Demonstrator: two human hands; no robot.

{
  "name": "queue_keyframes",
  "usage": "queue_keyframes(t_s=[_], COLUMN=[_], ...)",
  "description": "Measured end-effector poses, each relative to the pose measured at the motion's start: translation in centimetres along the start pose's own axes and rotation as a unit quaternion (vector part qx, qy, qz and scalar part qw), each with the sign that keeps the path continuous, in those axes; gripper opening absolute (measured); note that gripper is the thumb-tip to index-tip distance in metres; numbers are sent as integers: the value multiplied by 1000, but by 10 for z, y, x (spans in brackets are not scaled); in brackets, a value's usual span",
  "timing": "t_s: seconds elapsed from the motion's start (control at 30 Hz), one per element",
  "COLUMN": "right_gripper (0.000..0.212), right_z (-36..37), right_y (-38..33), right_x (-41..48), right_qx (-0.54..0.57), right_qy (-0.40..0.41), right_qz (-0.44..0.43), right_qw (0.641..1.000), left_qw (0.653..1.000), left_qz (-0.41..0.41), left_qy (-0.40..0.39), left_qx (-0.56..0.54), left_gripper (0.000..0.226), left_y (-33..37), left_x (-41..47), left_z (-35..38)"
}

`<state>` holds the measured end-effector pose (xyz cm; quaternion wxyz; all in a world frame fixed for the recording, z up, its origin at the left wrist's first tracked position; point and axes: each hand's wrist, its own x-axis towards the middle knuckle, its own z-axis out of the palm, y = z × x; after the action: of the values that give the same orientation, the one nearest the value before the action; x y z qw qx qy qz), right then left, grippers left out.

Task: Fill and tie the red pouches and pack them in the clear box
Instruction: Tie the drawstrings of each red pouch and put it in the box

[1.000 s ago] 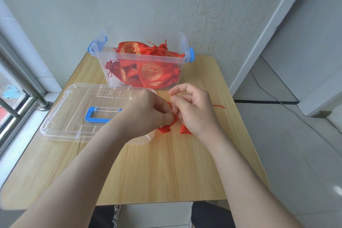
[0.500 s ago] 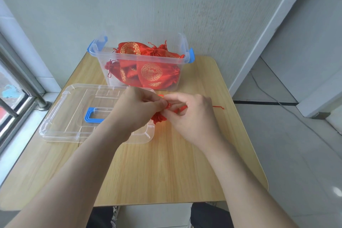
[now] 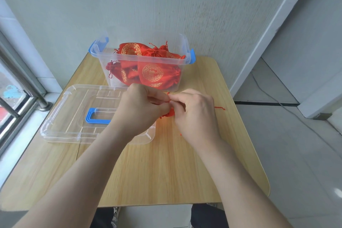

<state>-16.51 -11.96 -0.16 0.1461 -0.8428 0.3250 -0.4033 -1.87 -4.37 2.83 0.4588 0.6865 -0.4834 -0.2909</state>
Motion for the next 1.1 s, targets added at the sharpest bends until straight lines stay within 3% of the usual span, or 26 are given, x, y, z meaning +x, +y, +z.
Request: queue_keyframes(t_s=[0.33,0.5,0.6,0.77,0.9,1.0,1.1], right_gripper=[24,24,23,16,7,6,7], right_z=[4,3,-1,-12,-15,-17,-16], right_y=[-11,-10,-13,-12,-8,-8,-9], right_x=[4,3,4,8,7,9,10], right_qx=[-29,-39,47,261,382,481,523], right_qy=[-7,-17,-40,-88,-138,-146,-135], right_qz=[-19,16,128,376,434,476,493], right_qw=[999,999,990,885,804,721,682], left_qw=[988,989,982,982,983,981,980], left_qz=[8,49,102,140,151,168,162], left_qy=[151,128,115,75,37,53,78], left_qx=[15,61,110,106,95,84,84], left_gripper=[18,21,19,22,23,21,16], left_y=[8,0,-4,-10,-11,-9,-9], left_x=[-2,2,3,7,5,3,4], left_z=[8,6,5,2,-1,0,1])
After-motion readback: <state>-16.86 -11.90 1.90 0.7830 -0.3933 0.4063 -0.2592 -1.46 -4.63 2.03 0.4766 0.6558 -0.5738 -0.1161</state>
